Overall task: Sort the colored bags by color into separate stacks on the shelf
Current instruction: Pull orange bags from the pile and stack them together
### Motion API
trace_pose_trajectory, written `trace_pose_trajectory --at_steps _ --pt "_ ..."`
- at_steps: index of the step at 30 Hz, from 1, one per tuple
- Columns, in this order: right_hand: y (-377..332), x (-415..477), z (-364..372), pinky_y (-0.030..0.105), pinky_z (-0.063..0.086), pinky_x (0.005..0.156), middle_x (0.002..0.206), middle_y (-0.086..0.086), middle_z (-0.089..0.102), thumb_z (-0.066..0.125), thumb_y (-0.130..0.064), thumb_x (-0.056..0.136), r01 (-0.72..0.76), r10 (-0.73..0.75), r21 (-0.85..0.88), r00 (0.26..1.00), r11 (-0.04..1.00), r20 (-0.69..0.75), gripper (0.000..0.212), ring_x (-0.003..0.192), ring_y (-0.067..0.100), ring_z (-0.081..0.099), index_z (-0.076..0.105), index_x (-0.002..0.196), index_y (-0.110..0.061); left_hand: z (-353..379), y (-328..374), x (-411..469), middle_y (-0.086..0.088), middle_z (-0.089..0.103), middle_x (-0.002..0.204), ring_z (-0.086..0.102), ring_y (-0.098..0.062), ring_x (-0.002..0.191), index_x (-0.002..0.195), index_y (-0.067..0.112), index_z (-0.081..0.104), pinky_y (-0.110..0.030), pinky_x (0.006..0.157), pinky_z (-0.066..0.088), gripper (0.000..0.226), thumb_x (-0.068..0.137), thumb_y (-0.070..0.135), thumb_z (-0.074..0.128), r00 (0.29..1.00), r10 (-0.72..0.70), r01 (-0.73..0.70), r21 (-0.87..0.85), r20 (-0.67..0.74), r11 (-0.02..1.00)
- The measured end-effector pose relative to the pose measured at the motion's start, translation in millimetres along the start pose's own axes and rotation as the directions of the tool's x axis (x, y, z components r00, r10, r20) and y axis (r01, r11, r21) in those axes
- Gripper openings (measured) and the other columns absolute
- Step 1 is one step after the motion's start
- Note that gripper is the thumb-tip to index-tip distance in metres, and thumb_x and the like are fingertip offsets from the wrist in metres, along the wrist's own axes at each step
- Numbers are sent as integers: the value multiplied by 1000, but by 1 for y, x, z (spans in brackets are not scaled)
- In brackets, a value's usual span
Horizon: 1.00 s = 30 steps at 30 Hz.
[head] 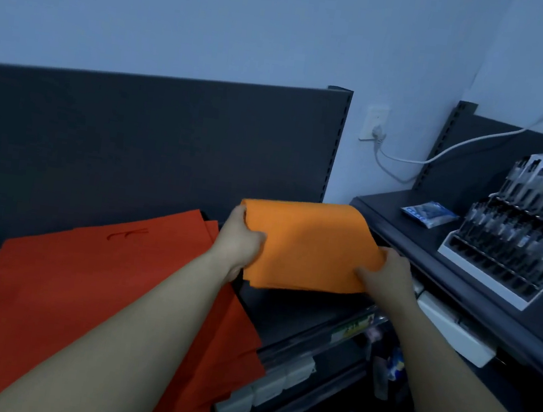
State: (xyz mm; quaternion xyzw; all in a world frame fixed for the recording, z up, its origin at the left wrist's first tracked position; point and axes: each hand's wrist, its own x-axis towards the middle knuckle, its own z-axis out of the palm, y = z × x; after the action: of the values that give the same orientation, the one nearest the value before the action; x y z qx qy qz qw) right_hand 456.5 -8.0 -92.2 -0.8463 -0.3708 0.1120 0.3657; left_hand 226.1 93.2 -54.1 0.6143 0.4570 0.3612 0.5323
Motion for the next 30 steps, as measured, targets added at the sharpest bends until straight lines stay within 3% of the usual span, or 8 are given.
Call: trace_pose_trajectory --at_steps 6,10,14,16,20,24,28,30 --pt "-35 4 -26 27 43 60 114 13 54 53 -9 80 193 -138 242 964 951 -226 39 82 20 55 54 119 -11 -13 54 11 4 52 130 57 -5 101 145 25 30 -22 82 48 57 95 7 52 965 261 -263 -113 -31 958" --pt "-55 -5 -40 28 41 63 114 12 56 53 -11 80 241 -161 280 946 929 -281 38 86 20 56 56 118 -12 -27 72 -3 8 54 123 57 -4 101 145 28 31 -24 78 50 56 96 9 50 950 310 -313 -164 -42 936" --pt "-50 -28 -36 27 38 62 108 8 58 58 -11 80 85 -62 223 992 971 -111 36 83 20 52 56 116 -9 -39 51 -28 4 59 111 59 -14 95 132 26 40 -29 70 50 50 89 5 54 992 126 -124 -76 18 989" --pt "-44 -39 -30 25 32 59 80 7 54 59 -10 77 7 -7 181 1000 983 -1 13 67 18 44 54 89 -14 -43 33 -40 -3 62 103 61 -19 89 120 17 48 -30 67 50 40 84 3 57 998 -10 12 -42 58 999" --pt "-35 -56 -23 24 24 48 53 3 36 61 -7 79 -66 61 55 993 996 99 36 49 17 32 34 56 -12 -48 9 -63 -4 59 88 56 -17 75 87 14 52 -31 71 48 9 87 11 61 982 -184 181 52 41 982" --pt "-33 -73 -15 23 20 48 52 2 28 64 -6 78 -79 82 -21 984 997 160 48 45 17 26 24 55 -17 -49 -6 -75 1 50 118 50 -19 101 139 12 36 -31 85 45 51 92 12 57 991 -130 128 68 16 989" --pt "-35 -84 -10 24 17 48 53 3 27 53 2 74 3 -1 -8 989 1000 145 35 46 16 24 26 57 -13 -59 -1 -81 3 55 118 54 -12 97 144 23 32 -24 77 46 59 93 6 55 999 36 -36 21 -1 999" --pt "-42 -91 -8 26 21 50 59 8 33 50 3 74 19 -21 13 992 1000 122 23 51 17 30 35 59 -6 -69 8 -85 6 54 125 56 -11 104 147 27 28 -27 86 48 63 94 6 55 992 128 -128 34 -5 991"
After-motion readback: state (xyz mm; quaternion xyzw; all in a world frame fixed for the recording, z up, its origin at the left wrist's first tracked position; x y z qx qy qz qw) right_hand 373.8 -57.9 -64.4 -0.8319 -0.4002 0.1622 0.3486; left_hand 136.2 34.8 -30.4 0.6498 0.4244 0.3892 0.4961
